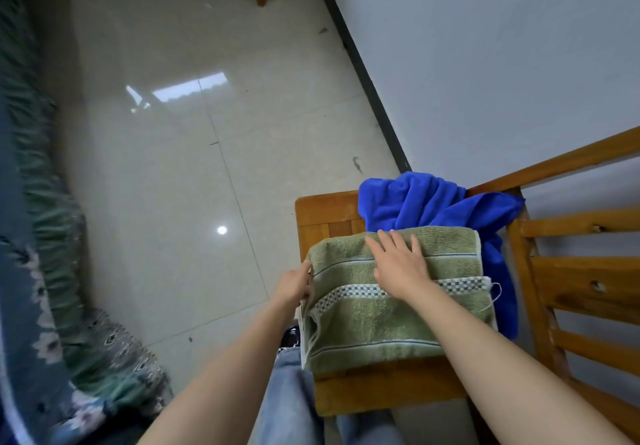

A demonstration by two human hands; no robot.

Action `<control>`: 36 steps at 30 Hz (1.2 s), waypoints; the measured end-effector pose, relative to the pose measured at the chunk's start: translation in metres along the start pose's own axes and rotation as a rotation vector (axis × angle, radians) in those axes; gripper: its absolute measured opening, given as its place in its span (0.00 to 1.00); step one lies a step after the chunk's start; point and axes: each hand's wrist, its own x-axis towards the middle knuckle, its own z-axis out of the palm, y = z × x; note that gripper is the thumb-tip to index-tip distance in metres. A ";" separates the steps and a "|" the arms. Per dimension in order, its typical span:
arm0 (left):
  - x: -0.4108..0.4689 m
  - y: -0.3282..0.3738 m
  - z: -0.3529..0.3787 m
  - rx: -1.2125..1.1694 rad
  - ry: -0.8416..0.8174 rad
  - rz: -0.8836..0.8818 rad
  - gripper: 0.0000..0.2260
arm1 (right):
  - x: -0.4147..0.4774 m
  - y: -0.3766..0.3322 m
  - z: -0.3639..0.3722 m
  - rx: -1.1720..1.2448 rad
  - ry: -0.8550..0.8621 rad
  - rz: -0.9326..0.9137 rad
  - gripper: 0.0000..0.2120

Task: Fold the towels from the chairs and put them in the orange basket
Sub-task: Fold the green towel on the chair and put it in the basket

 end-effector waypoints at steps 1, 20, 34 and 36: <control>0.001 0.001 0.001 -0.078 -0.029 -0.017 0.18 | 0.000 0.002 0.002 -0.006 -0.022 0.005 0.31; 0.000 0.025 -0.008 -0.631 0.175 0.114 0.20 | -0.006 0.012 0.008 0.014 -0.059 -0.025 0.30; 0.010 -0.037 0.002 1.046 0.148 0.374 0.18 | -0.087 0.099 0.043 0.296 0.103 0.283 0.25; 0.008 -0.035 0.002 1.079 0.145 0.343 0.15 | -0.084 0.106 0.042 0.214 0.053 0.276 0.28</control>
